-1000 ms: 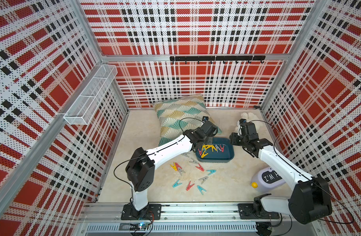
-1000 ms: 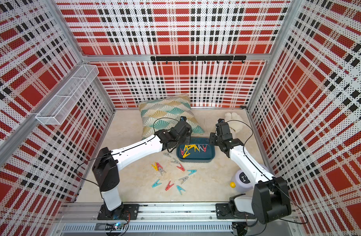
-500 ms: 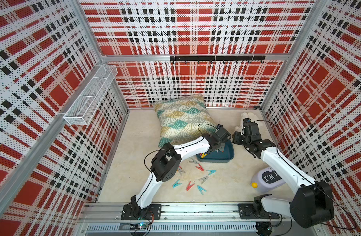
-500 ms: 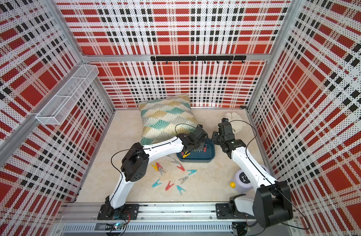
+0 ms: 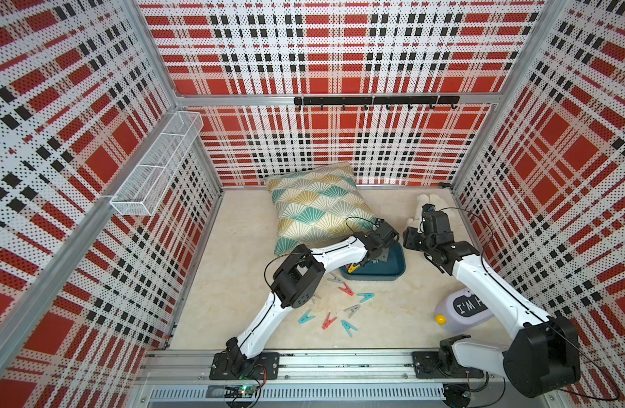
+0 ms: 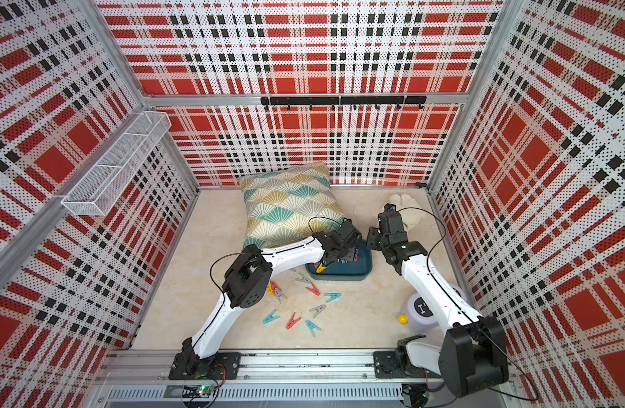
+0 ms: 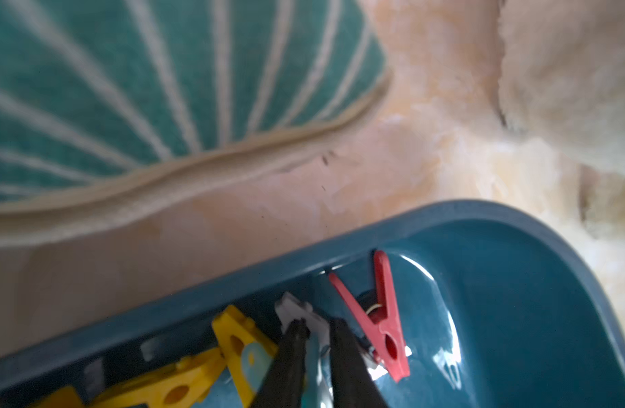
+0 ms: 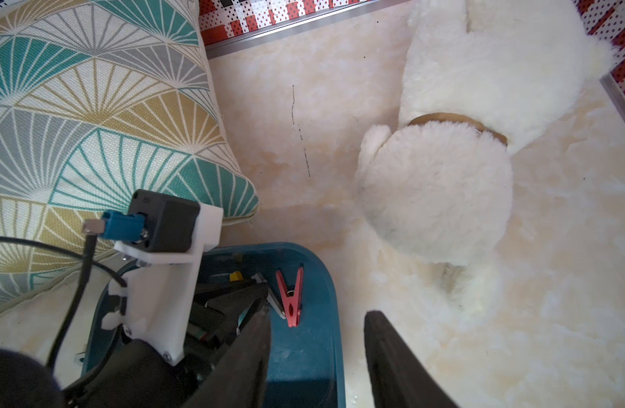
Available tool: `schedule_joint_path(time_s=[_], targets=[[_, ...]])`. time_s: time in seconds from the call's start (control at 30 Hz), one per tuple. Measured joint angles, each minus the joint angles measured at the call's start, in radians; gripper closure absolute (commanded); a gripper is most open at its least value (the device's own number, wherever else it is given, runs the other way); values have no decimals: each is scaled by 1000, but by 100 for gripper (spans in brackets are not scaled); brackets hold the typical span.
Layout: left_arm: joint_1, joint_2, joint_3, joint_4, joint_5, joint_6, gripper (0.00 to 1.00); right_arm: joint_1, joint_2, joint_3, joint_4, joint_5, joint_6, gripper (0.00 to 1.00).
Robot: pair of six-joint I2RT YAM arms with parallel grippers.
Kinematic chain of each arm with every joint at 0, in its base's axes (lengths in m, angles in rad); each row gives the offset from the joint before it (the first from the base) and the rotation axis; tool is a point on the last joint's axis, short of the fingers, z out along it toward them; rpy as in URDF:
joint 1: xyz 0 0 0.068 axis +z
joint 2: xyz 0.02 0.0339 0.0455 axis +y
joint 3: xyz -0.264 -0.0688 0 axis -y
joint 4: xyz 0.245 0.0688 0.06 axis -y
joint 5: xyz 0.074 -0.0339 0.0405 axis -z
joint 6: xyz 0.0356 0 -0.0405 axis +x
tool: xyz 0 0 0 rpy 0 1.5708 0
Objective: Put the clothespins into the storage box
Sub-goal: Place the clothespin in the storage box, then pick up the clothespin from the center of the board.
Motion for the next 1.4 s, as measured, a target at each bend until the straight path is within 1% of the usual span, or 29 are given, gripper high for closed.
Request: schedule_joint_path(time_s=[0.17, 0.23, 0.33, 0.47, 0.6, 0.77, 0.9, 0.97, 1.1, 1.2, 1.3, 1.4], targets=[[1, -43, -19, 0, 7, 3, 74, 0, 0, 0, 0, -3, 0, 50], [1, -84, -39, 2, 6, 3, 74, 0, 0, 0, 0, -6, 0, 50], [1, -186, -106, 8, -2, 4, 74, 0, 2, 0, 0, -21, -1, 50], [10, -376, -269, 16, -35, 6, 73, 9, 8, 0, 0, -42, -9, 50], [39, -569, -486, 17, -81, -8, 73, 43, 14, 0, 0, -44, -19, 50], [61, -713, -725, 4, -131, -42, 73, 106, 21, 10, 0, -47, -29, 50], [19, -770, -841, -39, -156, -108, 73, 121, 39, 22, 1, -48, -36, 50], [-13, -800, -886, -56, -157, -161, 72, 121, 44, 22, 1, -47, -39, 50], [-47, -840, -924, -71, -160, -241, 71, 121, 54, 18, 15, -50, -39, 50], [-28, -831, -922, -55, -164, -274, 71, 121, 64, 8, 36, -61, -38, 50], [17, -789, -918, -16, -155, -306, 71, 125, 68, 0, 40, -67, -38, 50], [68, -760, -933, 47, -137, -371, 70, 125, 68, -2, 45, -70, -38, 50]])
